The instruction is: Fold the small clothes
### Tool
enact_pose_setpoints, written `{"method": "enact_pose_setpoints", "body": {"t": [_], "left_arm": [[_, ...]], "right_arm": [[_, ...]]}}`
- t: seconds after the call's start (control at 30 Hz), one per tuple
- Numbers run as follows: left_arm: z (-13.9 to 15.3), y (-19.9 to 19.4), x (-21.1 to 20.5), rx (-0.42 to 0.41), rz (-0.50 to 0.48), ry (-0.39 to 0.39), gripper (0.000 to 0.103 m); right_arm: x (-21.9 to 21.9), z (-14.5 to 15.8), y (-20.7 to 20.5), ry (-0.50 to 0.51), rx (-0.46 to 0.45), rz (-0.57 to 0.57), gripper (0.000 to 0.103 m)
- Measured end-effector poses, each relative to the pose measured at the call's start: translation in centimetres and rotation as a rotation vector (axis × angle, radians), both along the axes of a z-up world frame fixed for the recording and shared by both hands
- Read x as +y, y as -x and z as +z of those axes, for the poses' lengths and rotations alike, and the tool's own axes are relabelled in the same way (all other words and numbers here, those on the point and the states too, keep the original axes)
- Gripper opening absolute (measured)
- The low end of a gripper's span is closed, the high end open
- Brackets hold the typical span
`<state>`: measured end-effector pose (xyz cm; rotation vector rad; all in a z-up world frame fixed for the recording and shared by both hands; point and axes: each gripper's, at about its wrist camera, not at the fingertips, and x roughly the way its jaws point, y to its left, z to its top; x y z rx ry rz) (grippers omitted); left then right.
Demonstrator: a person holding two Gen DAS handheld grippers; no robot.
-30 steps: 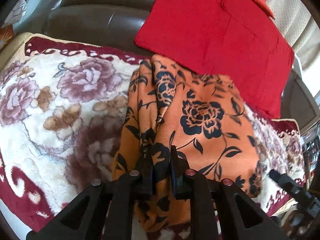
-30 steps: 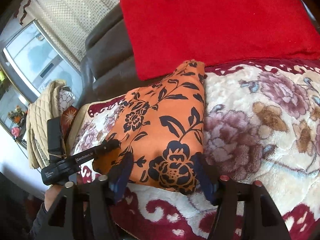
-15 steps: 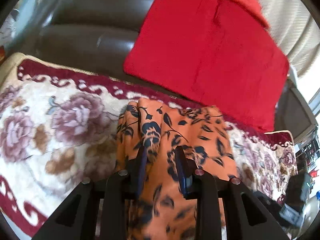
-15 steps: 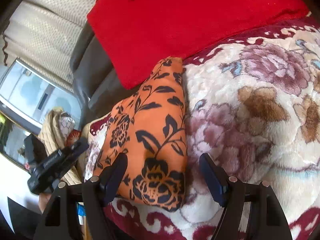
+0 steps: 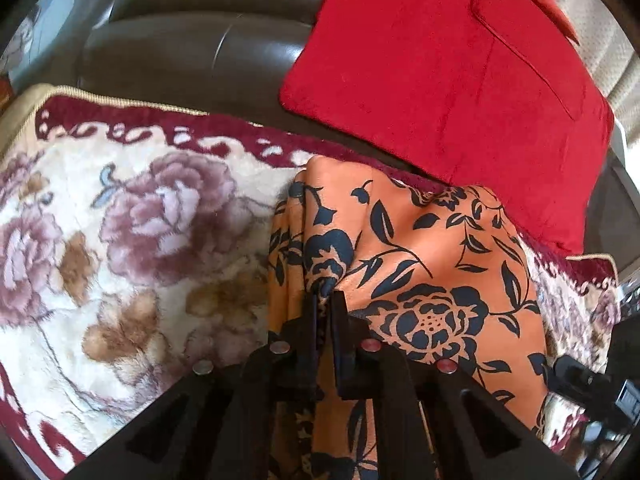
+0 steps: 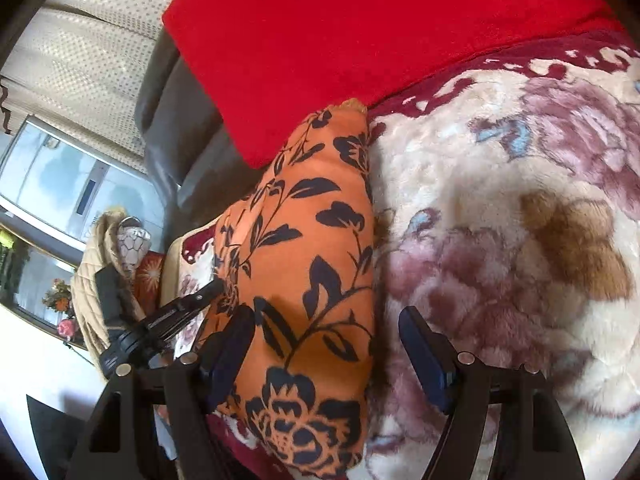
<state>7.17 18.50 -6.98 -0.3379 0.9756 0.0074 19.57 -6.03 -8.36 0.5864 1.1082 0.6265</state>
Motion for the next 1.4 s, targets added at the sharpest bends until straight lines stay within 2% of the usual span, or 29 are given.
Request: {"method": "enact_pose_setpoints", "body": {"t": [0.03,0.13,0.23,0.27,0.3,0.33,0.4,0.43,0.5,0.6,0.63,0.7,0.73,0.8,0.9,1.0,1.07,1.1,1.13,1.2,1.23,1.27,1.33,1.4], "left_arm": [[0.0,0.0,-0.2,0.000,-0.004,-0.012,0.007],[-0.1,0.1,-0.2,-0.001,-0.005,-0.007,0.008],[-0.3,-0.1,-0.1,-0.004,-0.008,-0.018,0.008],[-0.2,-0.2,-0.2,-0.004,-0.008,-0.026,0.008],[-0.2,-0.2,-0.3,-0.002,-0.008,-0.030,0.008],[-0.2,-0.2,-0.3,-0.001,-0.008,-0.032,0.008],[0.4,0.2,-0.4,-0.001,-0.005,-0.050,0.009],[1.0,0.5,-0.5,-0.011,0.001,-0.051,0.009],[3.2,2.1,-0.8,-0.051,0.012,-0.028,0.009],[5.0,4.7,-2.1,-0.132,-0.021,-0.035,0.010],[4.3,4.9,-2.7,-0.113,-0.044,-0.055,0.010],[1.4,4.4,-3.6,-0.022,-0.071,-0.123,0.010],[-0.1,4.2,-3.2,0.001,-0.061,-0.120,0.010],[-0.1,4.6,-2.6,-0.030,-0.059,-0.101,0.009],[0.2,4.6,-2.8,-0.034,-0.074,-0.123,0.008],[0.0,4.7,-2.7,-0.046,-0.072,-0.112,0.008],[-0.1,4.9,-2.7,-0.048,-0.072,-0.114,0.008],[-0.1,5.1,-2.7,-0.048,-0.075,-0.118,0.008],[-0.1,5.2,-2.6,-0.050,-0.075,-0.118,0.009],[-0.3,5.2,-2.7,-0.056,-0.079,-0.119,0.008],[-0.3,5.2,-2.8,-0.057,-0.081,-0.118,0.008],[-0.3,5.1,-2.8,-0.055,-0.079,-0.118,0.008],[-0.2,5.1,-2.8,-0.051,-0.082,-0.120,0.008],[-0.3,5.0,-2.6,-0.051,-0.085,-0.110,0.008]], "right_arm": [[0.1,-0.2,-0.2,0.001,0.006,-0.002,0.084],[0.4,-1.6,-1.3,-0.049,0.082,-0.002,0.084],[1.6,-2.6,-1.9,-0.068,0.119,0.034,0.083],[2.2,-2.6,-1.9,-0.055,0.113,0.056,0.076],[3.0,-2.5,-1.9,-0.021,0.107,0.091,0.051],[3.6,-1.9,-1.6,0.050,0.088,0.091,0.045],[4.4,-0.3,-0.7,0.121,0.022,0.100,0.043],[4.8,0.0,-0.5,0.163,0.002,0.103,0.042],[5.0,-0.8,-0.7,0.210,0.019,0.098,0.043],[4.2,-1.6,-0.9,0.148,0.048,0.088,0.054],[4.0,-1.7,-0.9,0.131,0.053,0.090,0.061],[3.6,-1.7,-0.6,0.115,0.053,0.112,0.065],[3.5,-1.6,-0.5,0.111,0.047,0.122,0.065],[2.4,-1.2,-0.5,0.066,0.039,0.106,0.065],[0.8,-0.7,-2.3,0.008,0.040,0.035,0.065],[1.7,-2.0,-6.2,-0.053,0.111,0.016,0.066],[3.2,-3.5,-8.3,-0.010,0.145,0.045,0.058],[3.4,-3.5,-8.6,0.003,0.162,0.041,0.048],[3.7,-2.4,-8.2,0.032,0.119,0.050,0.045],[4.5,-0.7,-7.3,0.103,0.013,0.065,0.044],[4.5,-1.4,-7.4,0.136,0.036,0.059,0.047],[4.0,-2.1,-7.6,0.125,0.076,0.042,0.049],[2.7,-2.4,-7.0,0.048,0.111,0.023,0.057],[1.9,-1.8,-5.2,0.012,0.109,0.034,0.065]]}}
